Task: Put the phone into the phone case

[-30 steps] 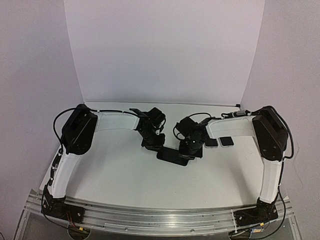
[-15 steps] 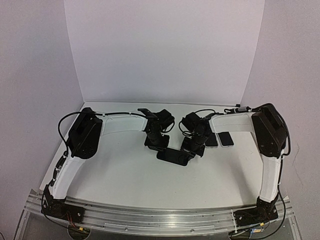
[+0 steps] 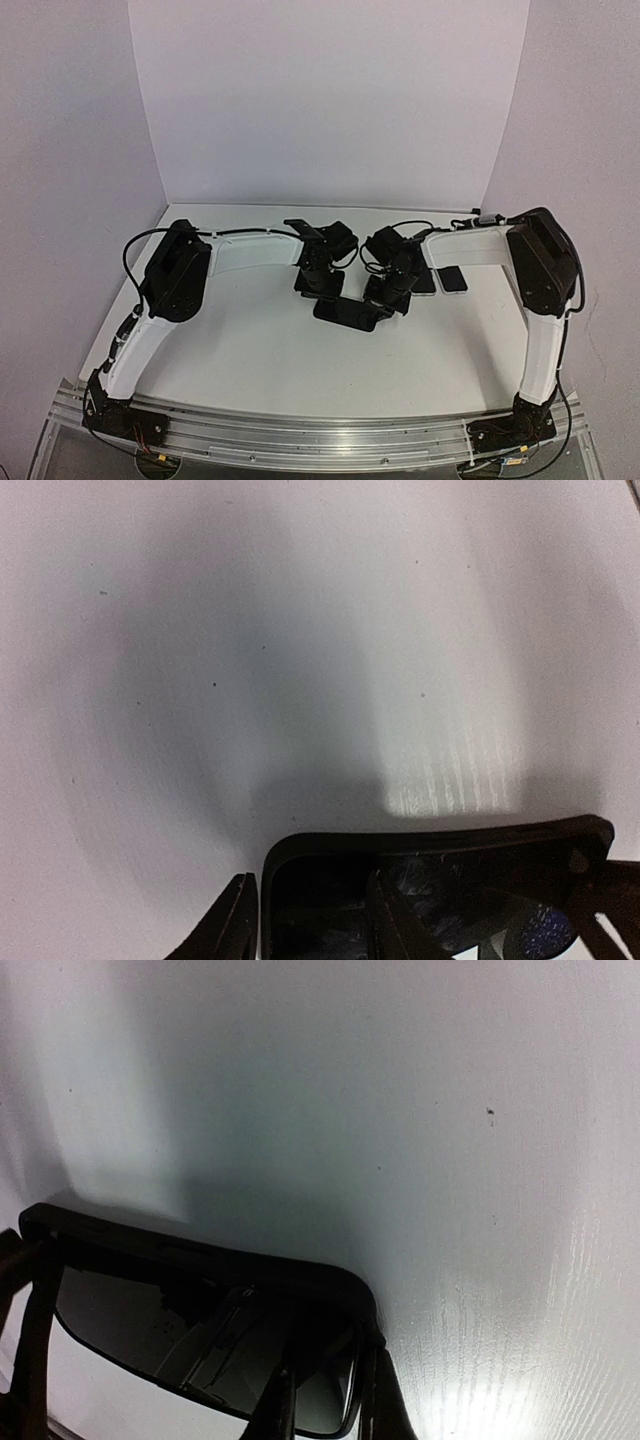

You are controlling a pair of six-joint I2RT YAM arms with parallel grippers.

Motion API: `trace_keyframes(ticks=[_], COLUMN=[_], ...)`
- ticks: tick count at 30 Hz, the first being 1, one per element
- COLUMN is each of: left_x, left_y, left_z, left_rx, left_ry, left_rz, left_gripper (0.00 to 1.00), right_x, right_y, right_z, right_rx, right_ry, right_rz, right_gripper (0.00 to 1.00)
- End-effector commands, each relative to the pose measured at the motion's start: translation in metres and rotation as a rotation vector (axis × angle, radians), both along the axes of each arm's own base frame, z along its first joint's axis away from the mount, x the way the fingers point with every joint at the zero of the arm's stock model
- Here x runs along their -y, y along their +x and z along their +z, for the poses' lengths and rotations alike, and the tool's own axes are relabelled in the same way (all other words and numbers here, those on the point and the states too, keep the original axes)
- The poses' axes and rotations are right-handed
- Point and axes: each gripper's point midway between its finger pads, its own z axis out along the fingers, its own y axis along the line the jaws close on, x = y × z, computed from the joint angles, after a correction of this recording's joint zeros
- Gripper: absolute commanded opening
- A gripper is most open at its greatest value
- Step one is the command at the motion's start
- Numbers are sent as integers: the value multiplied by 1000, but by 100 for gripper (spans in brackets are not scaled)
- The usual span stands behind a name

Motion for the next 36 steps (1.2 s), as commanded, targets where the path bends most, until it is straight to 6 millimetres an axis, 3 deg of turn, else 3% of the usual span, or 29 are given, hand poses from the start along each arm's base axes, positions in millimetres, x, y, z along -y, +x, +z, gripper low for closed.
trace_keyframes(ticks=[1, 4, 8, 11, 12, 15, 17, 19, 23, 27, 33, 36], left_x=[-41, -25, -9, 2, 7, 16, 19, 17, -10, -54, -135, -159], left_y=[-19, 7, 34, 48, 51, 54, 53, 47, 25, -6, -55, -74], left_z=[-71, -34, 22, 66, 85, 139, 170, 194, 217, 211, 168, 151], left_rx=[-93, 5, 123, 209, 239, 314, 353, 382, 404, 418, 354, 309], left_ry=[214, 137, 48, -31, -72, -180, -245, -293, -327, -348, -306, -306], left_rz=[43, 64, 77, 72, 68, 44, 30, 11, 9, 42, 208, 274], left_gripper=[39, 46, 49, 61, 69, 98, 100, 100, 100, 100, 100, 100], right_x=[-9, -11, -7, -1, 1, 1, -7, -15, -17, -14, -21, -28], right_y=[-18, -5, 6, 8, 7, 1, -10, -23, -41, -43, -30, -17], right_z=[-26, 3, 37, 60, 65, 85, 98, 110, 121, 114, 91, 73], right_rx=[4, 100, 199, 264, 281, 352, 398, 456, 605, 678, 678, 648], right_ry=[-26, -20, -31, -37, -43, -32, 12, 52, 47, -18, -74, -101], right_rz=[119, 148, 171, 198, 217, 381, 559, 767, 1133, 1359, 1525, 1558], right_gripper=[14, 17, 24, 34, 40, 64, 75, 78, 81, 86, 89, 89])
